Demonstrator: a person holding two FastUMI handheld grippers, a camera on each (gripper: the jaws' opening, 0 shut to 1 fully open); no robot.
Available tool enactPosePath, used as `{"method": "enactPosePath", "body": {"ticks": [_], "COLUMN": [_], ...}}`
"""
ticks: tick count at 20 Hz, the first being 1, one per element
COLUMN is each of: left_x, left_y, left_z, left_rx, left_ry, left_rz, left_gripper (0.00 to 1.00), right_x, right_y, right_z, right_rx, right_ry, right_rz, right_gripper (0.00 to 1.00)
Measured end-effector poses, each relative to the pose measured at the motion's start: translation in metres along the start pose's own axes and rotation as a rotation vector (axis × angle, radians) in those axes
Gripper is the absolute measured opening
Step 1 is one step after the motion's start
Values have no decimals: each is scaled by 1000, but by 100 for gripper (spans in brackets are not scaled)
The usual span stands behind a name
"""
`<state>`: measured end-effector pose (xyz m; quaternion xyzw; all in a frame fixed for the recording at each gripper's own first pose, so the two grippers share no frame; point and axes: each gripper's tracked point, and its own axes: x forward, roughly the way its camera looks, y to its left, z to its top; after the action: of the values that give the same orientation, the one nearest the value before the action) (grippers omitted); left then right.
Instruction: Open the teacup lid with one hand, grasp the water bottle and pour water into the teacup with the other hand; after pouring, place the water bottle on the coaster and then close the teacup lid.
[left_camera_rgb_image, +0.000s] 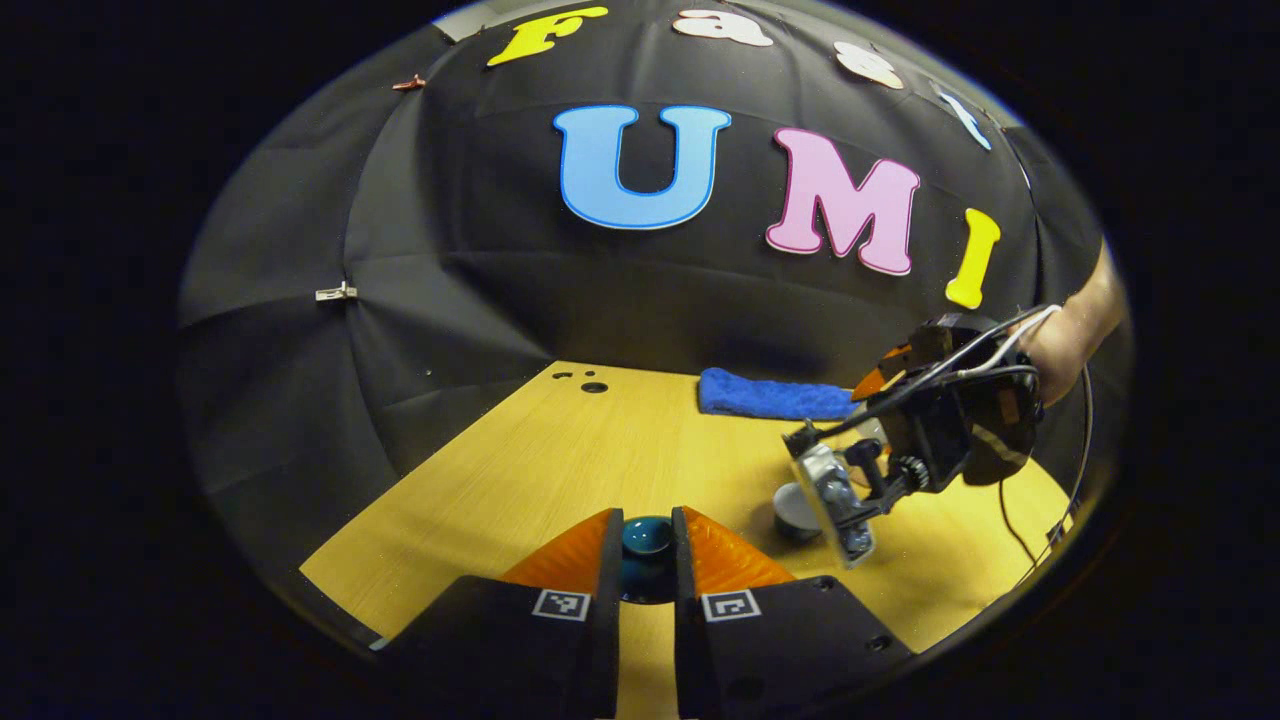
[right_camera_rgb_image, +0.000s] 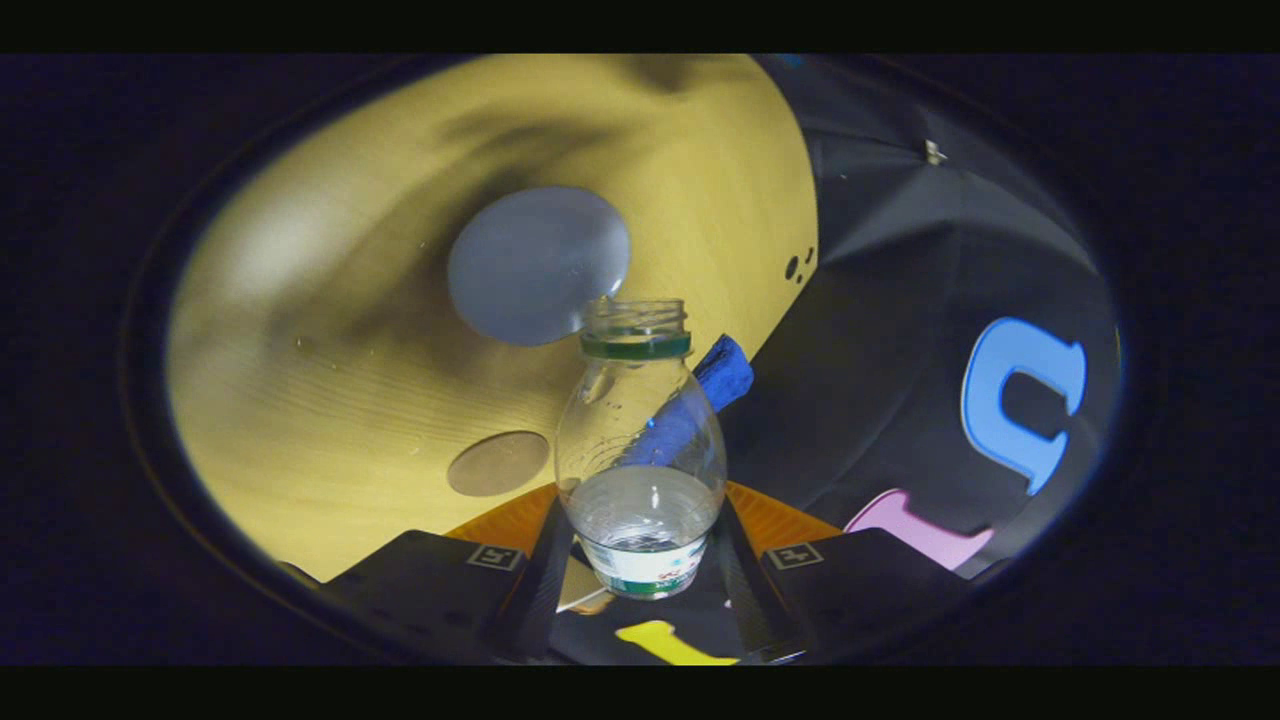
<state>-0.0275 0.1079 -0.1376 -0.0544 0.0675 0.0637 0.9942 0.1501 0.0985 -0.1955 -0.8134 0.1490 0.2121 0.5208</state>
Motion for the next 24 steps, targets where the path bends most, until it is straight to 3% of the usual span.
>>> {"method": "enactPosePath", "body": {"ticks": [3, 10, 11, 13, 16, 20, 24], "left_x": [-8, -17, -16, -16, -7, 11, 27], "left_y": [-9, -29, -35, -49, -74, -99, -108], "left_z": [27, 83, 89, 101, 107, 117, 114], "left_rx": [1, 44, 41, 42, 26, -19, -4], "left_ry": [-20, -52, -53, -66, -60, -79, -79], "left_rz": [-1, 17, 13, -2, -48, -62, -57], "left_gripper": [27, 23, 27, 23, 27, 27, 27], "right_x": [5, 5, 3, -6, -27, -46, -46], "right_y": [3, 5, -3, -23, -48, -82, -80], "right_z": [-9, -25, -26, -29, -32, -51, -53], "right_rx": [230, 973, 1070, 1239, 1467, 1646, 1798], "right_ry": [1, -32, -55, -131, -273, -405, -450], "right_rz": [61, 247, 250, 214, 170, 28, -65], "right_gripper": [72, 73, 73, 73, 73, 73, 73]}}
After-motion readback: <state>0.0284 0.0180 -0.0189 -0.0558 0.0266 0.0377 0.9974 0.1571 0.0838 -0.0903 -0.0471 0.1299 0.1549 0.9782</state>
